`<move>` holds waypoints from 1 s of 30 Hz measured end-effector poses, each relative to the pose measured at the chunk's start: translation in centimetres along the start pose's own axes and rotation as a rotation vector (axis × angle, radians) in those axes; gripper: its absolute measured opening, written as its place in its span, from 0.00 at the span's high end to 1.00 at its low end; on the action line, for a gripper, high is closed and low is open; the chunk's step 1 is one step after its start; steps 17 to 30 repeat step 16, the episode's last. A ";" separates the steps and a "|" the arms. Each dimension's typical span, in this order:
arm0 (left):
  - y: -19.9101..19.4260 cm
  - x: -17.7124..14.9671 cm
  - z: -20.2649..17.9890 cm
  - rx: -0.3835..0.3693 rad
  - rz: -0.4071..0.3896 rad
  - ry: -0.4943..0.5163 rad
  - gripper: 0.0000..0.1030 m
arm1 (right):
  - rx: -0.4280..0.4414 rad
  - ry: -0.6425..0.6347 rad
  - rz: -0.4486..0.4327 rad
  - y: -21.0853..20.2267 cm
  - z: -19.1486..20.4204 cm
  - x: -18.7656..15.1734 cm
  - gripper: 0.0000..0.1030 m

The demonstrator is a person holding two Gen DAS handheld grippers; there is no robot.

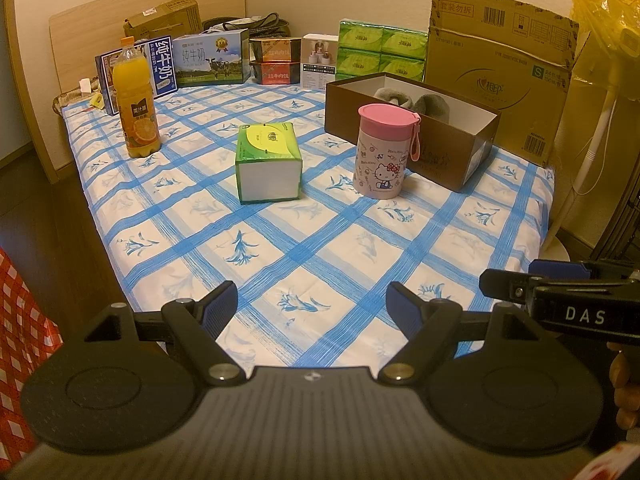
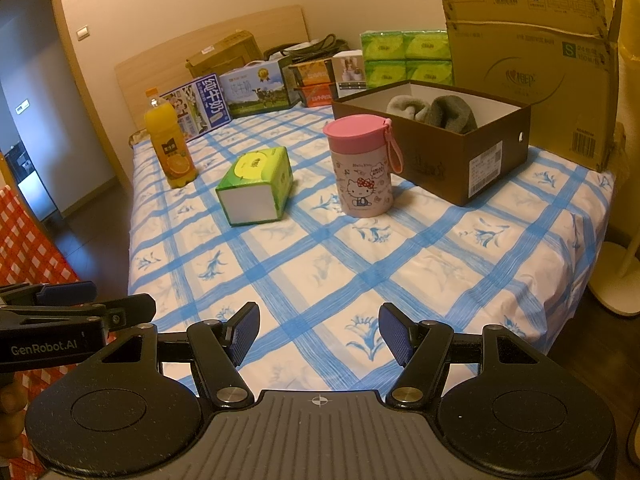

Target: Organize soft objects

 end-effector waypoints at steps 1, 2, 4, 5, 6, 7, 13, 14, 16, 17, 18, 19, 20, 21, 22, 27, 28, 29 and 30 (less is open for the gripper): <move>0.0 0.0 0.0 0.000 0.000 0.000 0.23 | 0.001 -0.001 0.000 0.0 0.0 0.0 0.36; 0.0 0.0 0.0 0.000 0.000 -0.001 0.23 | 0.001 -0.001 0.000 0.0 0.0 0.0 0.36; 0.1 0.0 -0.1 0.001 0.001 0.000 0.23 | 0.000 0.000 0.001 0.0 0.0 0.0 0.36; 0.0 0.0 0.0 0.000 0.000 0.000 0.23 | 0.001 0.000 0.001 0.0 -0.1 0.1 0.36; 0.0 0.0 0.0 0.000 0.001 0.000 0.23 | 0.001 0.000 0.001 0.0 -0.1 0.0 0.36; 0.1 0.0 -0.1 -0.001 0.001 0.000 0.23 | 0.001 0.000 0.001 0.0 -0.1 0.0 0.36; 0.0 0.0 -0.3 0.006 -0.006 0.007 0.23 | 0.001 0.001 0.002 0.0 -0.1 0.0 0.36; 0.1 0.0 -0.4 0.009 -0.006 0.008 0.23 | 0.001 0.001 0.002 0.0 -0.1 0.1 0.36; 0.1 0.0 -0.7 0.005 -0.003 0.008 0.23 | 0.000 0.001 0.003 0.0 -0.1 0.0 0.36; 0.1 0.0 -0.7 0.005 -0.003 0.008 0.23 | 0.000 0.001 0.003 0.0 -0.1 0.0 0.36; 0.1 0.0 -0.7 0.005 -0.003 0.008 0.23 | 0.000 0.001 0.003 0.0 -0.1 0.0 0.36; 0.1 0.0 -0.7 0.005 -0.003 0.008 0.23 | 0.000 0.001 0.003 0.0 -0.1 0.0 0.36; 0.1 0.0 -0.7 0.005 -0.003 0.008 0.23 | 0.000 0.001 0.003 0.0 -0.1 0.0 0.36; 0.1 0.0 -0.7 0.005 -0.003 0.008 0.23 | 0.000 0.001 0.003 0.0 -0.1 0.0 0.36; 0.1 0.0 -0.7 0.005 -0.003 0.008 0.23 | 0.000 0.001 0.003 0.0 -0.1 0.0 0.36; 0.1 0.0 -0.7 0.005 -0.003 0.008 0.23 | 0.000 0.001 0.003 0.0 -0.1 0.0 0.36; 0.1 0.0 -0.7 0.005 -0.003 0.008 0.23 | 0.000 0.001 0.003 0.0 -0.1 0.0 0.36; 0.1 0.0 -0.7 0.005 -0.003 0.008 0.23 | 0.000 0.001 0.003 0.0 -0.1 0.0 0.36; 0.1 0.0 -0.7 0.005 -0.003 0.008 0.23 | 0.000 0.001 0.003 0.0 -0.1 0.0 0.36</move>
Point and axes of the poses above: each gripper's, at about its wrist camera, not at the fingertips, and y roughly the way its jaws point, z to its left, x to its top, the point moved 2 cm from there along y, roughly the way its jaws point, and after that the axes turned 10 degrees about x, right-handed, at the moved point
